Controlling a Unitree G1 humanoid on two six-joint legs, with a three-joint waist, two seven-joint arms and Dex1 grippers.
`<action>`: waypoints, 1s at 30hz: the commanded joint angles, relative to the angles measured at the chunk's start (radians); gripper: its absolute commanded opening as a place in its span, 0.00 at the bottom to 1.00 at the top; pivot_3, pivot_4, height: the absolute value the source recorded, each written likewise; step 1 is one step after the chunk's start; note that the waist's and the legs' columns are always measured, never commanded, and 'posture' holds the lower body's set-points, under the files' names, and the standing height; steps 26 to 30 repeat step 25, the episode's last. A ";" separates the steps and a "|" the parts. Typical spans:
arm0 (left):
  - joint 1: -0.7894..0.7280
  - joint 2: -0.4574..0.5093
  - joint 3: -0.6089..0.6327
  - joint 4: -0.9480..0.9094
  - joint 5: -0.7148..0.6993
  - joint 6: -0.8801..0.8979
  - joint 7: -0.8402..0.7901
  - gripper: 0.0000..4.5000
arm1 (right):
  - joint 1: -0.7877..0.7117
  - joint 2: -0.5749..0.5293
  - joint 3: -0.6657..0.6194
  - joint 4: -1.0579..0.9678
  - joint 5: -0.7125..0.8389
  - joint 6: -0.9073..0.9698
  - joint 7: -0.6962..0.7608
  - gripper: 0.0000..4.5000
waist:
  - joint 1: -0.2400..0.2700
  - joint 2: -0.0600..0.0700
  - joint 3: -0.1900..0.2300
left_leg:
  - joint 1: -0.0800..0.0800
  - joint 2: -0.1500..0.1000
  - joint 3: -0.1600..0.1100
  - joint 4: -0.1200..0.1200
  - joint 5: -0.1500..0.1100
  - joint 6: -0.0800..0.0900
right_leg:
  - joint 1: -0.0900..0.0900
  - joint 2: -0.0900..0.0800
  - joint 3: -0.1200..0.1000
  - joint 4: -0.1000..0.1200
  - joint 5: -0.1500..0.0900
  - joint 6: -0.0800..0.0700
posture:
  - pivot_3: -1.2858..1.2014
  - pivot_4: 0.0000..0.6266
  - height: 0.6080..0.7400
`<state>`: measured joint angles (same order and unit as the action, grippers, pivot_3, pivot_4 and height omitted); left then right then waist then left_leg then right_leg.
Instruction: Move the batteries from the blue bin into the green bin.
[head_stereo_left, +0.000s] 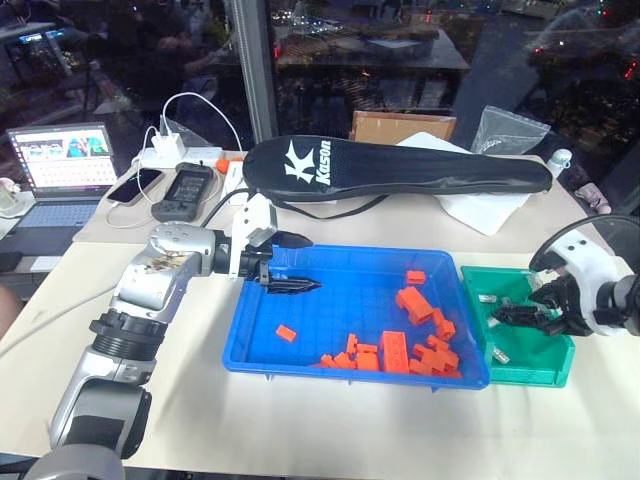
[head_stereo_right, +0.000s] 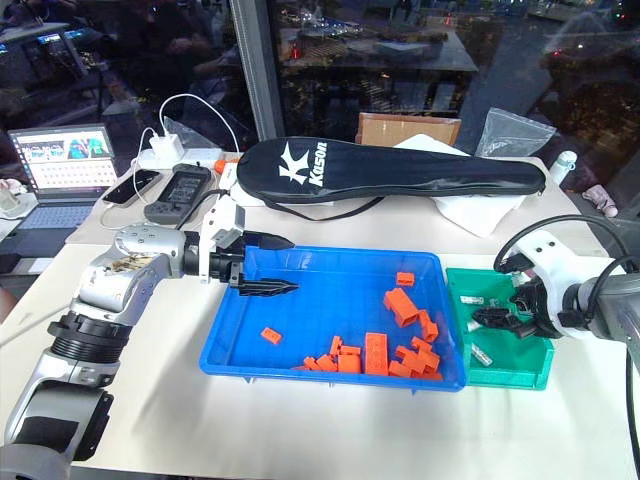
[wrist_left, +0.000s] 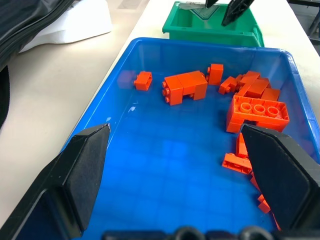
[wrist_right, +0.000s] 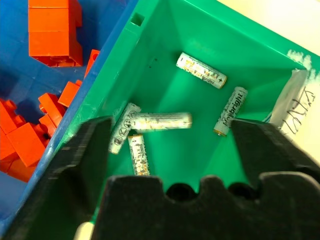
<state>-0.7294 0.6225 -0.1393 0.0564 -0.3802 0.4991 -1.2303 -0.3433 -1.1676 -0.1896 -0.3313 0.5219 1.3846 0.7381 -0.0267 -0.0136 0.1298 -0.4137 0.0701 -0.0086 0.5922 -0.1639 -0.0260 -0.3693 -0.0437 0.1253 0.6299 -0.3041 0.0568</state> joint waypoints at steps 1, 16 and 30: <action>-0.003 0.007 0.064 -0.020 -0.032 0.008 0.028 1.00 | -0.002 -0.027 -0.071 -0.007 0.002 -0.024 0.004 0.99 | 0.001 0.000 0.000 | 0.000 0.000 0.000 0.000 0.000 0.000 | 0.000 0.000 0.000 0.000 0.000 0.000 | 0.52 0.24 1.00; 0.140 0.013 0.289 -0.077 -0.015 -0.036 0.333 1.00 | 0.257 0.286 -0.368 -0.136 -0.051 -0.565 -0.023 0.99 | 0.012 0.000 0.000 | 0.002 0.000 0.000 0.000 0.000 0.000 | 0.002 0.000 0.000 0.000 0.001 -0.001 | 0.52 0.24 1.00; 0.216 0.012 0.316 -0.057 -0.048 -0.010 0.346 1.00 | 0.275 0.336 -0.326 -0.061 -0.040 -0.645 -0.014 0.99 | 0.008 0.000 0.000 | 0.009 0.000 0.000 0.000 0.002 -0.003 | 0.010 0.000 0.000 0.000 0.001 0.002 | 0.52 0.24 1.00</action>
